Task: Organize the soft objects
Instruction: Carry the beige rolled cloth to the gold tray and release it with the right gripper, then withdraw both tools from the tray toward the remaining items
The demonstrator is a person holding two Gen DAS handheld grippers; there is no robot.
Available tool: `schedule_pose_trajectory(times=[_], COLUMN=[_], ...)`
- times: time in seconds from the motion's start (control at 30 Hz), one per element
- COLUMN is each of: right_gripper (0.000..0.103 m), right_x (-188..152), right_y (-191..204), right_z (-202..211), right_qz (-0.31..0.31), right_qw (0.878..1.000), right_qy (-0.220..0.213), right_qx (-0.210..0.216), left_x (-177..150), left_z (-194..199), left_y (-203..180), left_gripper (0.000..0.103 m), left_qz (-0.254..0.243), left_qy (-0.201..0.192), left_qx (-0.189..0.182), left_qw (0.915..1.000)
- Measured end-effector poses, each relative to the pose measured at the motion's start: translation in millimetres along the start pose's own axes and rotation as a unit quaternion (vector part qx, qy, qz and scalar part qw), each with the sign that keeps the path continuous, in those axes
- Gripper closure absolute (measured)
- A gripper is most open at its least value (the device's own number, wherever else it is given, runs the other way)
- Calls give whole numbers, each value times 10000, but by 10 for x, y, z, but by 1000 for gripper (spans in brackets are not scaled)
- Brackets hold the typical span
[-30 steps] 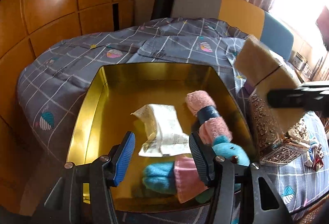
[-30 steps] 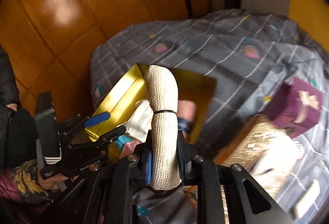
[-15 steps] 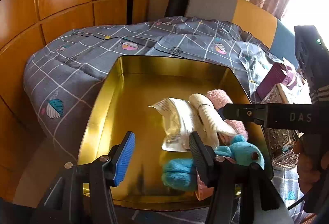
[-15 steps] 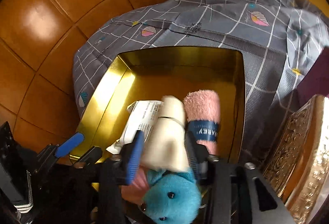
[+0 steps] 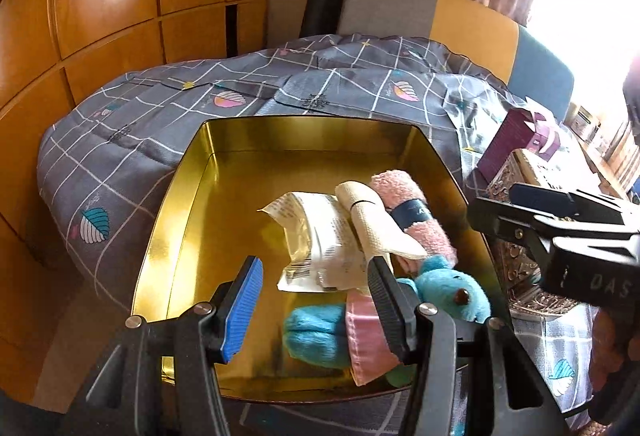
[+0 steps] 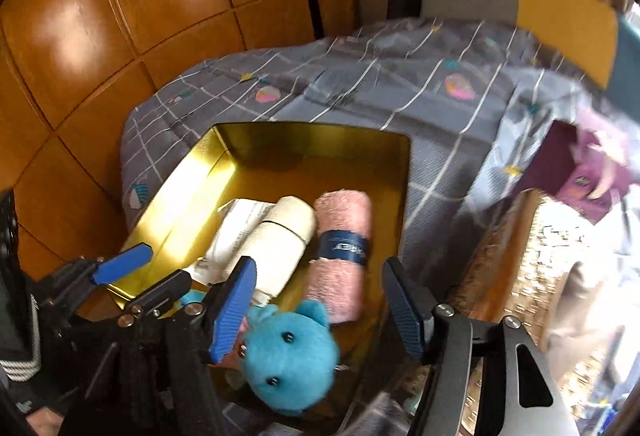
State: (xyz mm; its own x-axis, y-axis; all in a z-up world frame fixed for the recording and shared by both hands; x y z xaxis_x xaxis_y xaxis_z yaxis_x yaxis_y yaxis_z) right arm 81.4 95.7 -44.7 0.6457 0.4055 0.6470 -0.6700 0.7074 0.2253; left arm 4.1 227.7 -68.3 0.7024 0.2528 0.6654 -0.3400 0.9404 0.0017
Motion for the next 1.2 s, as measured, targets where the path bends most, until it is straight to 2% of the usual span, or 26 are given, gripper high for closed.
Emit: schedule_pose_trajectory(times=[0.13,0.5,0.83,1.07,1.2], right_gripper=[28,23,10,10,9], right_x=[-53,-151,-216,-284,-339], right_y=[43,37,-195,-442,-592], right_z=[143,470,833,1083,1238], right_qz=[205,368,3,-394,-533], right_qw=[9990,9929,9849,9780,9719], right_qy=[-248,-802,-1334,-1615,-1738], right_qx=[-306,-803,-1103,-1264,-1496], left_x=[-1,-2,-19,-18,-2], left_z=[25,97,127,154,199], left_y=[-51,-178,-302,-361,-408], left_gripper=[48,48,48,48,48], left_qz=[-60,-227,-399,-463,-532], left_qy=[-12,-92,-95,-119,-191], left_qx=[-27,-133,-214,-278,-320], left_qw=[10000,9996,9989,9985,9979])
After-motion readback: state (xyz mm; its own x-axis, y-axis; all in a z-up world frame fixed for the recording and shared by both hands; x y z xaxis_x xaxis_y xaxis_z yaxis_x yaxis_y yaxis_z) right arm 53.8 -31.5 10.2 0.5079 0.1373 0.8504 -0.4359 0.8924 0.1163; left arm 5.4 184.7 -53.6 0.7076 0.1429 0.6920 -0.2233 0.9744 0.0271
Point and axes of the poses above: each gripper's, at about its wrist camera, not at the fingertips, and z roughly against the way its jaws point, y to its left, x to its top, the point moved 1 cm from there along -z, roughly the way its jaws point, and after that the axes turned 7 degrees about x, right-handed, at the moved point
